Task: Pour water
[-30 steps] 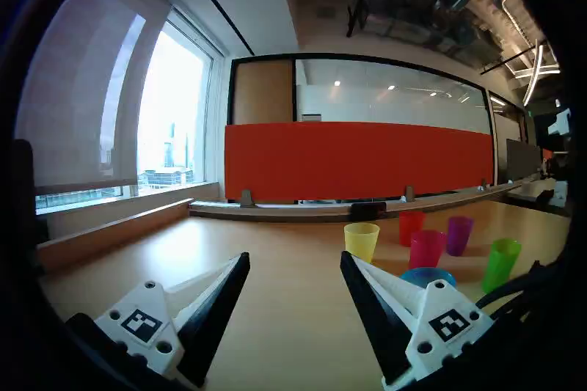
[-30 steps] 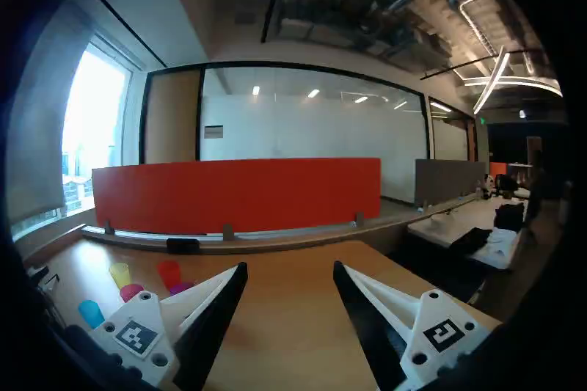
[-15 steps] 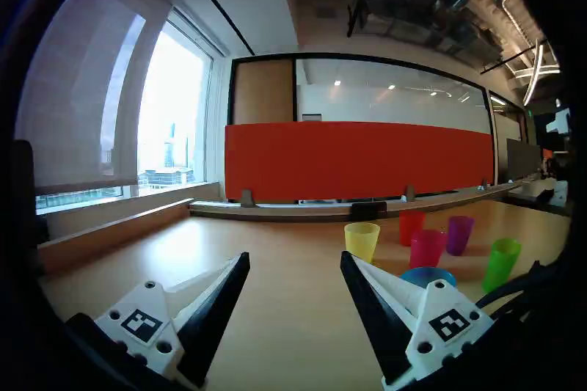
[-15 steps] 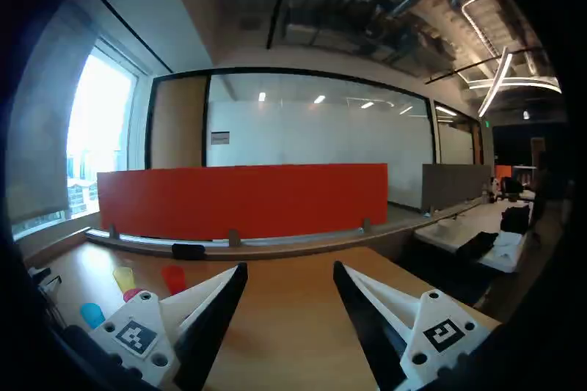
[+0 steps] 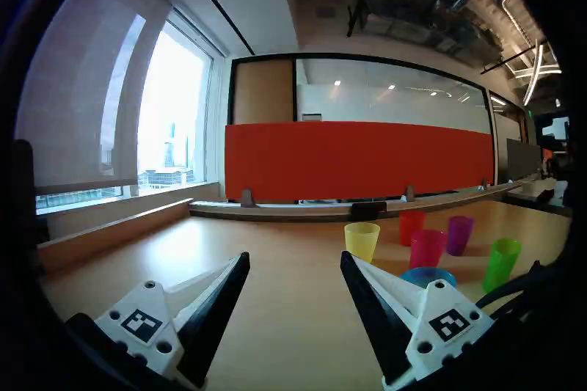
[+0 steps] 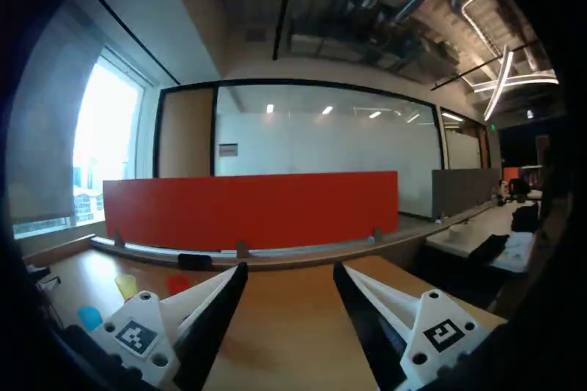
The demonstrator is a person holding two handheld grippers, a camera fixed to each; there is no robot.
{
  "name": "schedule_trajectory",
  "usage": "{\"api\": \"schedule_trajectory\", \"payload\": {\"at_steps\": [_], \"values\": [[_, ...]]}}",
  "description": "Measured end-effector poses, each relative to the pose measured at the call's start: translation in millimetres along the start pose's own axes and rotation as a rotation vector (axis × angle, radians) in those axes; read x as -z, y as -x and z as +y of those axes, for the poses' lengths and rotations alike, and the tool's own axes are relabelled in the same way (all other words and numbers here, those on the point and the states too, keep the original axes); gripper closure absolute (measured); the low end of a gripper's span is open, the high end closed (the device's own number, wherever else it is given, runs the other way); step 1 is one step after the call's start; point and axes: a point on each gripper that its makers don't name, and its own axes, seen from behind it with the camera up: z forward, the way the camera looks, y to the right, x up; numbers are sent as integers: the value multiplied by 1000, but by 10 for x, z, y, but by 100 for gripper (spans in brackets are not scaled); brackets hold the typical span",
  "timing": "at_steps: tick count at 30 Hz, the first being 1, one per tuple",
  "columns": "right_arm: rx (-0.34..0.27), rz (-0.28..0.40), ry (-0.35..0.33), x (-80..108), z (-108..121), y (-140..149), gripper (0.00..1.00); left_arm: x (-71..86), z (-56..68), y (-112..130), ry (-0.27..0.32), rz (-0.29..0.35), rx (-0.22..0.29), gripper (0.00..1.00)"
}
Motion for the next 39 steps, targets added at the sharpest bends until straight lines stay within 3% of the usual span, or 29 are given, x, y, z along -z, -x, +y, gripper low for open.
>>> {"api": "schedule_trajectory", "payload": {"at_steps": [9,21,30,39], "values": [[-33,-46,-31,-113,-13,566,8,11,1,8,0,0,0,9],[-40,-35,-67,-152,-64,1073,7,15,2,12,0,0,0,9],[-9,-19,-108,-138,-171,1218,5,13,5,11,0,0,0,8],[-2,-24,-106,-121,-155,1336,5,11,10,8,0,0,0,8]]}}
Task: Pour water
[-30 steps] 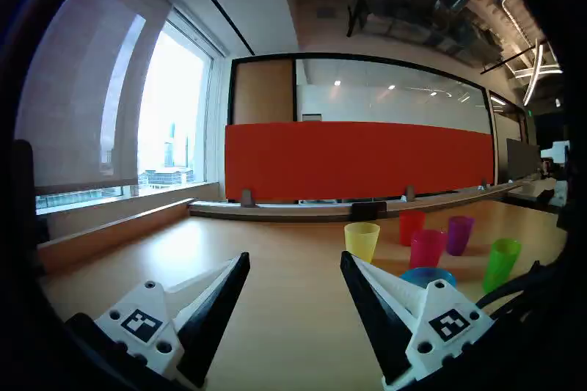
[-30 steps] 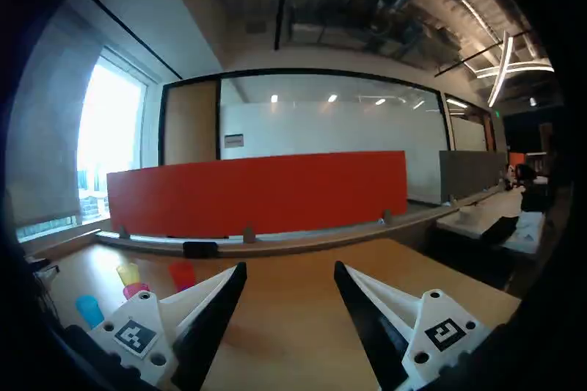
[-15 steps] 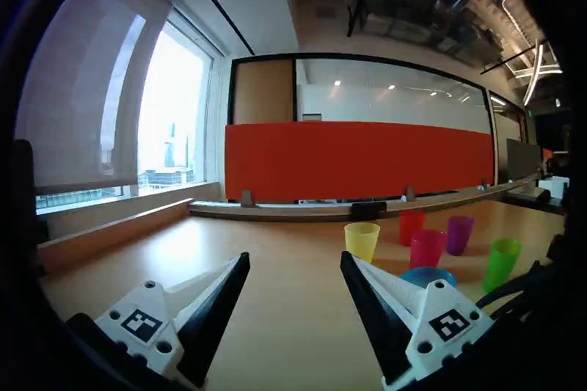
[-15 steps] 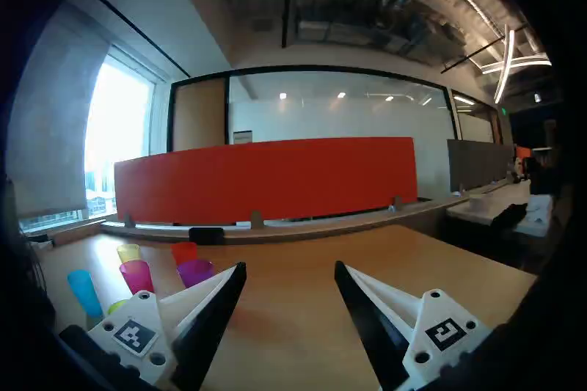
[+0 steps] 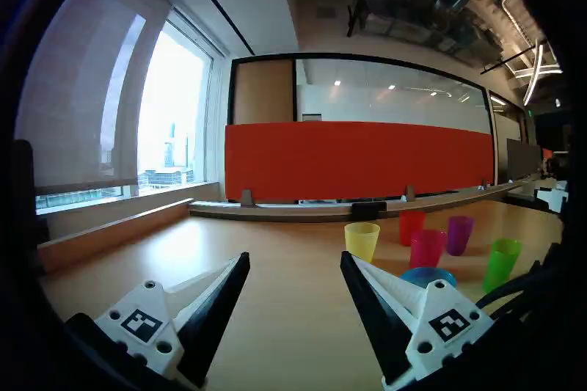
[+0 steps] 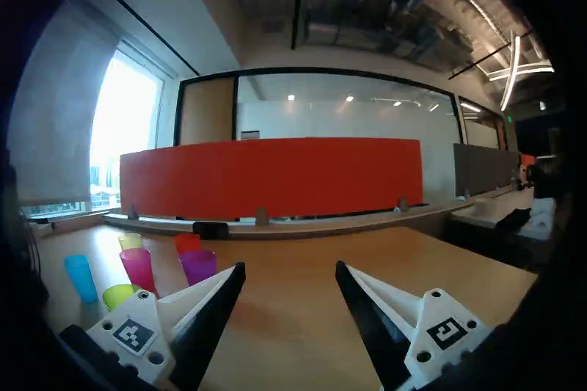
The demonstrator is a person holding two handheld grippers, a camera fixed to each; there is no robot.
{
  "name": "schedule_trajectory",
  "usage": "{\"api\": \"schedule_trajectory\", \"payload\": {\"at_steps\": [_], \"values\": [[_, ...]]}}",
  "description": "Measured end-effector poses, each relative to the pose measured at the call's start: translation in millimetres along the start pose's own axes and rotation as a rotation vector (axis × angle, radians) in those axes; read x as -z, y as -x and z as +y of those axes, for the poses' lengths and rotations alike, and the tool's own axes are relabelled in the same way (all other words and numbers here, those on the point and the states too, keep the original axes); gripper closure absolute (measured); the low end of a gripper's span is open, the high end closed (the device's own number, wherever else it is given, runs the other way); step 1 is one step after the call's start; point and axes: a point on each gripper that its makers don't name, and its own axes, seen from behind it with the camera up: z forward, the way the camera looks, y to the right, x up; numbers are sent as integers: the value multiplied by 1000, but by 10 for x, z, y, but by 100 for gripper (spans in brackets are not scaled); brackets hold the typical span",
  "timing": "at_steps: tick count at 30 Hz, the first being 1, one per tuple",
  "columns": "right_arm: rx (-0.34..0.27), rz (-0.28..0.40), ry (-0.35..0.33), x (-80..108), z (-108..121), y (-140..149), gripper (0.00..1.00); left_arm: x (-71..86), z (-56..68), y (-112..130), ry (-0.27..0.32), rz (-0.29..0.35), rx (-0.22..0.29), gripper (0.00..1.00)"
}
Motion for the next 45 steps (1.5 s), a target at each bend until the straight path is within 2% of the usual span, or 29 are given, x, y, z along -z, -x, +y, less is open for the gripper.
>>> {"api": "schedule_trajectory", "payload": {"at_steps": [9,21,38,45], "values": [[37,-19,2,2,-45,86,5,4,-4,0,0,0,0,8],[36,-20,-16,7,-67,85,4,5,-9,1,0,0,0,8],[36,-22,-7,4,-61,84,4,4,-10,1,0,0,0,8],[36,-23,-7,2,-59,97,0,4,-10,2,0,0,0,8]]}}
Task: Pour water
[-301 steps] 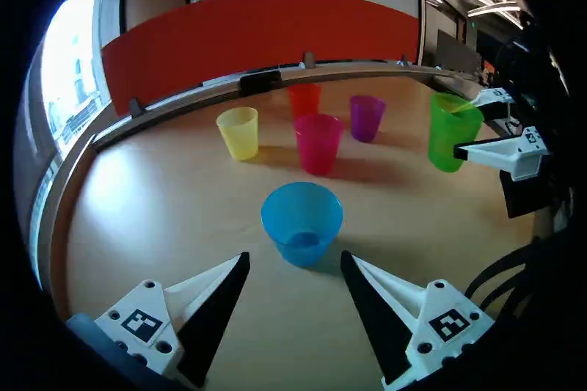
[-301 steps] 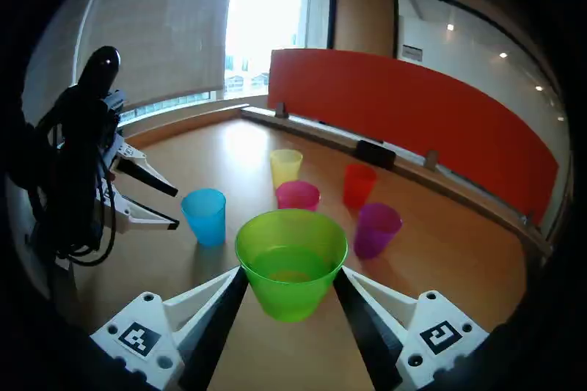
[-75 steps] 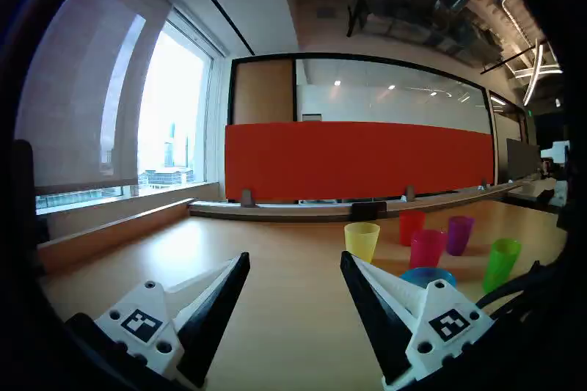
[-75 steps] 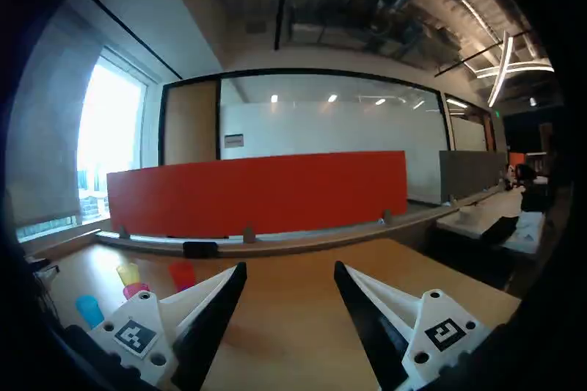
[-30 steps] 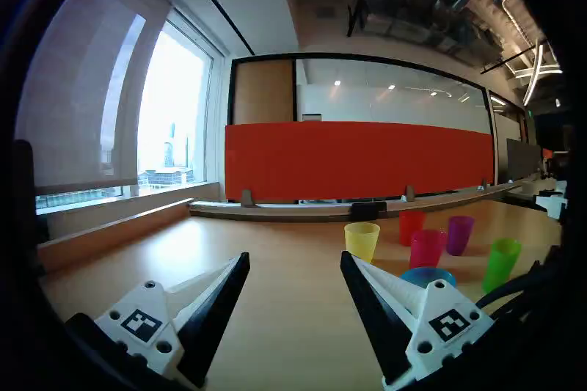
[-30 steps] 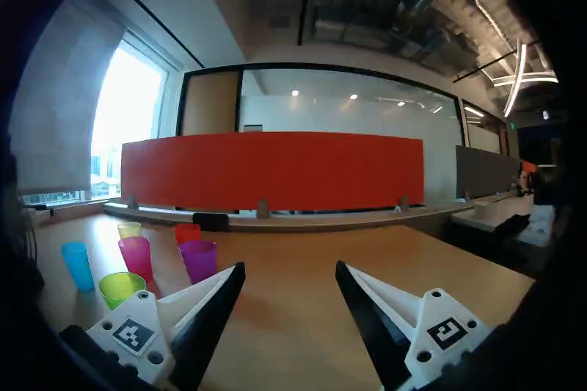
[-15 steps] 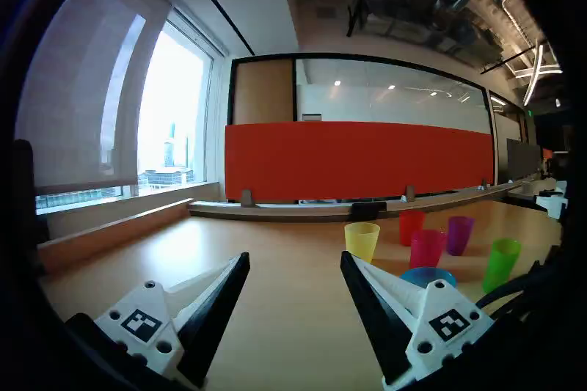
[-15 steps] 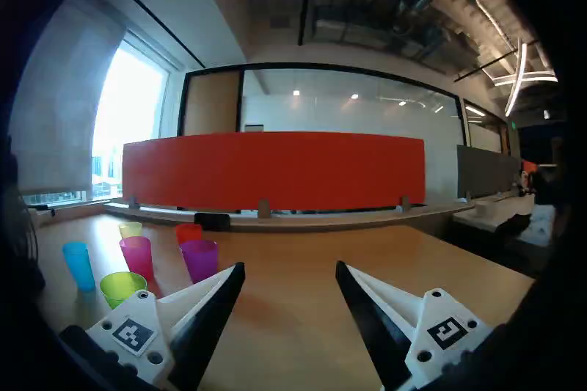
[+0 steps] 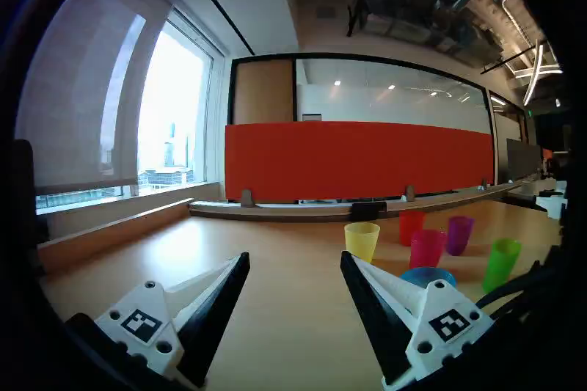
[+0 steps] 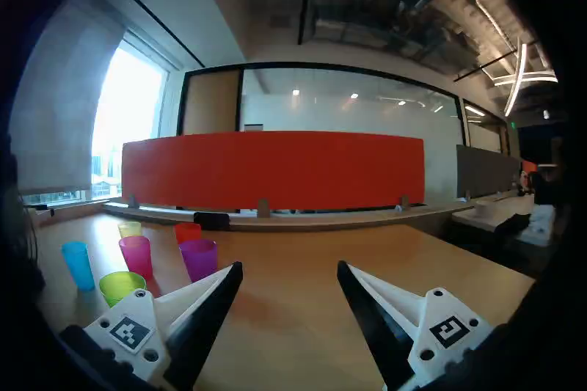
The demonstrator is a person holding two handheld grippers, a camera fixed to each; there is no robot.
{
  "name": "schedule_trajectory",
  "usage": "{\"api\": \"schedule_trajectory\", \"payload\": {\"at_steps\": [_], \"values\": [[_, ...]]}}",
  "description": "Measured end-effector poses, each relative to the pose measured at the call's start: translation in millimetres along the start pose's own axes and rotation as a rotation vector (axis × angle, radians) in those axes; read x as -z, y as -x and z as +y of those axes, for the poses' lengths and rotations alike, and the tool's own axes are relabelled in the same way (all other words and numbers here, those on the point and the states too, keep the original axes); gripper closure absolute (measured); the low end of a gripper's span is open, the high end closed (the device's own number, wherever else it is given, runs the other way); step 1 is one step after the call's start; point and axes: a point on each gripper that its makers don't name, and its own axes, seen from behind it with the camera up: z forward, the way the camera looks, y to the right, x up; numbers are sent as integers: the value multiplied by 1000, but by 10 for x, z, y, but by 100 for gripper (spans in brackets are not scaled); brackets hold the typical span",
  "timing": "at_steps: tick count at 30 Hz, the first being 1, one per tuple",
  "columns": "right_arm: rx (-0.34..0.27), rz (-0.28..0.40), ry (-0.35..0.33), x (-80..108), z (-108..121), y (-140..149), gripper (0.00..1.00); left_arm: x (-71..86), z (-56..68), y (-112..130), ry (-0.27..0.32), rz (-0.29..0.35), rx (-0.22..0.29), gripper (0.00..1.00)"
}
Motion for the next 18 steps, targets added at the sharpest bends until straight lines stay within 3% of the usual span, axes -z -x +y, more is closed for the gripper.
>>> {"api": "schedule_trajectory", "payload": {"at_steps": [18], "values": [[1,0,0,5,-1,-10,0,5,-9,-17,0,0,0,8]]}}
